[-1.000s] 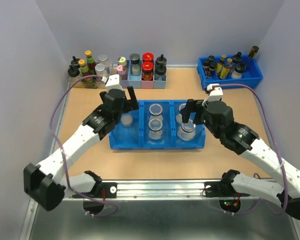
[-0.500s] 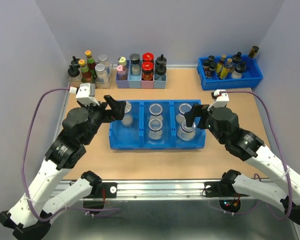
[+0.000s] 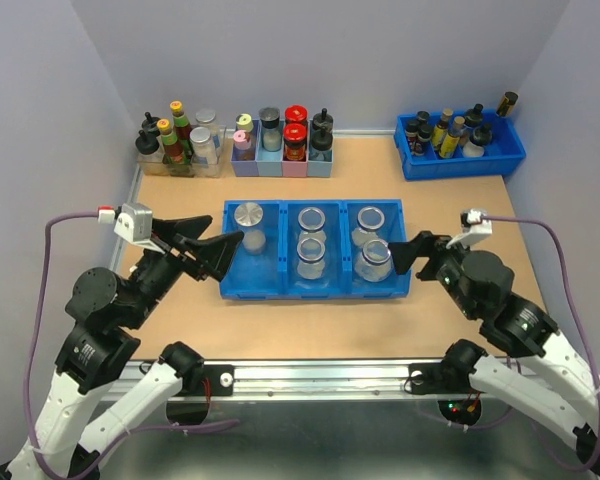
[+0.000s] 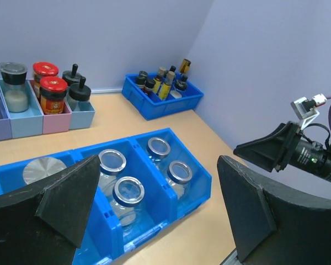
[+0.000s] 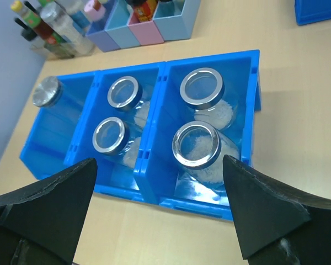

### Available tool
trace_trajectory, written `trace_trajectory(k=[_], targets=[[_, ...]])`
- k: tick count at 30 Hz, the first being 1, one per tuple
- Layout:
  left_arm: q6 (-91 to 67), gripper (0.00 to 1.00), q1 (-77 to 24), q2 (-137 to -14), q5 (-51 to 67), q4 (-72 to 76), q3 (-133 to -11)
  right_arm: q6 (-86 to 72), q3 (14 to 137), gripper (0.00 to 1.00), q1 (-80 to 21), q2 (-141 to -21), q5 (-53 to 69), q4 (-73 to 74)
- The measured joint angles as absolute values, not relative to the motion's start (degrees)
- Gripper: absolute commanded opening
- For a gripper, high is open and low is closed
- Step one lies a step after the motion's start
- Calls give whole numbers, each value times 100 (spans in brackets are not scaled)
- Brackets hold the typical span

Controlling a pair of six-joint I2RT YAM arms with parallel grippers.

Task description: Organize the condiment bottles

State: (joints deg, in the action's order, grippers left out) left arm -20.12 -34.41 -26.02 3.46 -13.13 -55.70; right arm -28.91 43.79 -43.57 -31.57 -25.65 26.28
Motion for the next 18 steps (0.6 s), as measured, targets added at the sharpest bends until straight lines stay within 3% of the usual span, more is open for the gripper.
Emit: trace_trajectory(k=[8, 18], targets=[[-1979, 99, -3441, -2517, 565, -1184, -5546, -3155, 4036, 100, -4357, -1837, -2615, 2655], [-1977, 99, -3441, -2519, 556, -1096, -5524, -3420, 3839, 100, -4357, -1645, -2696, 2764]])
